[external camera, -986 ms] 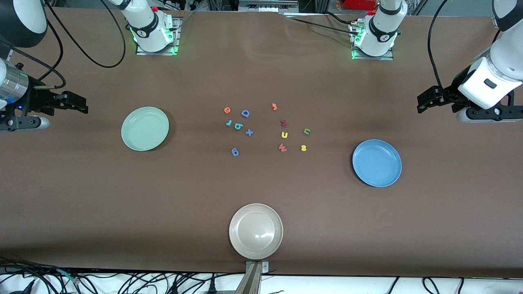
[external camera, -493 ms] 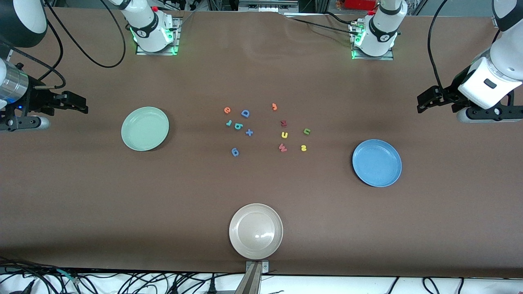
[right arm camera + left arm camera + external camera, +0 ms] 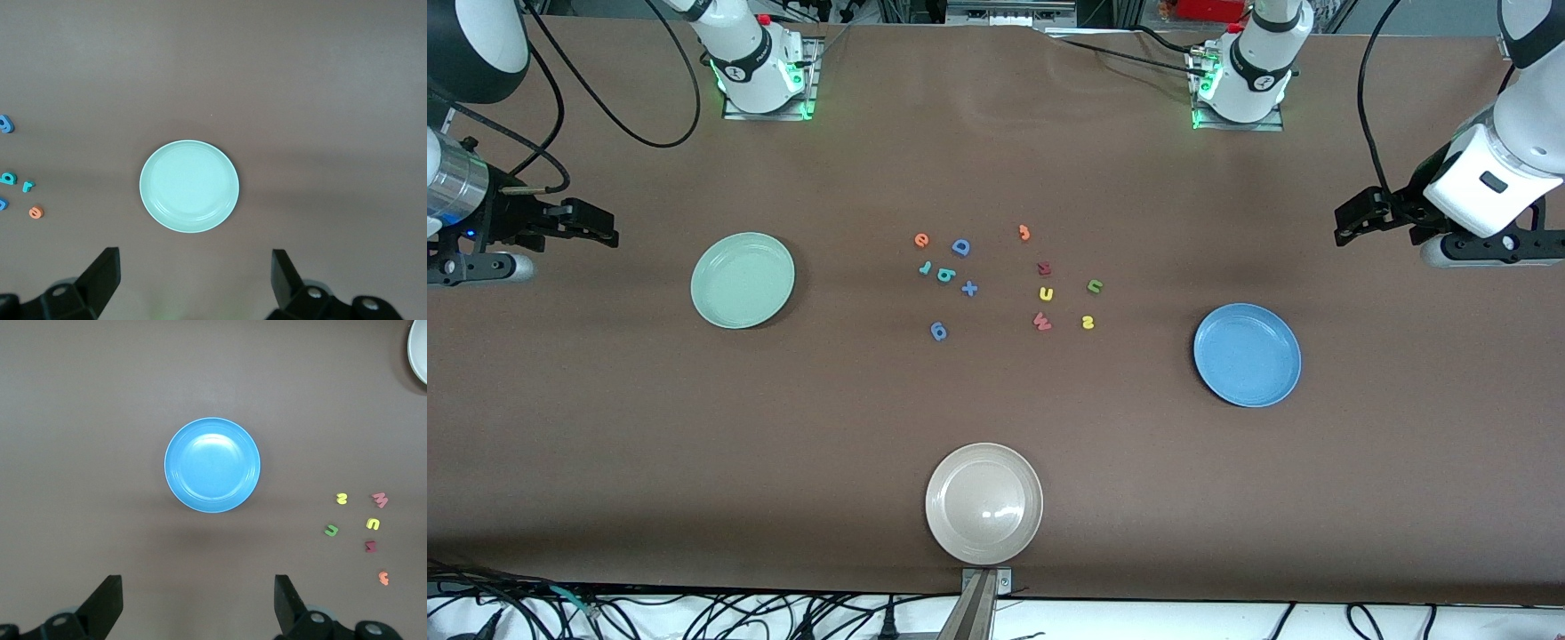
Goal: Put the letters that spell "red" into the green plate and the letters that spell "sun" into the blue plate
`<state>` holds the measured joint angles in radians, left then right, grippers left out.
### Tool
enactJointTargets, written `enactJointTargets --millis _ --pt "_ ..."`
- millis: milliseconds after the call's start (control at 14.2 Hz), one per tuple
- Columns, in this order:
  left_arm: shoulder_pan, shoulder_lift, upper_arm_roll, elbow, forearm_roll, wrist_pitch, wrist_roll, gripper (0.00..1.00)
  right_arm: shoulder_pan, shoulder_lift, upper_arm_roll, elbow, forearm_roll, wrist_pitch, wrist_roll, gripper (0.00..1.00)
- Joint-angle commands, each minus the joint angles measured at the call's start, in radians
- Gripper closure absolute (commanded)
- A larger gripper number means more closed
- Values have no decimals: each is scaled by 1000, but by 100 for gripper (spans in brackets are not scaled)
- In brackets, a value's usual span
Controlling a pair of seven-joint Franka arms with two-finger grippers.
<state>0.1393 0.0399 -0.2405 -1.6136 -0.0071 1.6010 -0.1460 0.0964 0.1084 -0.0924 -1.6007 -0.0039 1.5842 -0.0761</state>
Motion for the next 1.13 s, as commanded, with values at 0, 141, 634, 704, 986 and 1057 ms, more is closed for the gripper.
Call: enactJointTargets --millis 0,141,634,704,986,1057 --pt "9 -9 -8 11 15 -19 8 0 -3 -6 0 4 15 -12 10 0" --pt "9 -9 -10 11 15 -19 6 0 -3 -6 0 4 15 -12 12 0" --pt "9 -9 -10 11 15 -19 6 0 -3 -6 0 2 15 -12 10 0" --pt "9 -9 -10 11 15 -19 6 0 -3 -6 0 2 15 -12 10 0" --pt "9 -9 -10 11 15 -19 6 0 -4 -6 0 2 15 -16 12 0" --pt "9 -9 -11 11 15 -21 6 0 -4 -6 0 4 16 -26 12 0"
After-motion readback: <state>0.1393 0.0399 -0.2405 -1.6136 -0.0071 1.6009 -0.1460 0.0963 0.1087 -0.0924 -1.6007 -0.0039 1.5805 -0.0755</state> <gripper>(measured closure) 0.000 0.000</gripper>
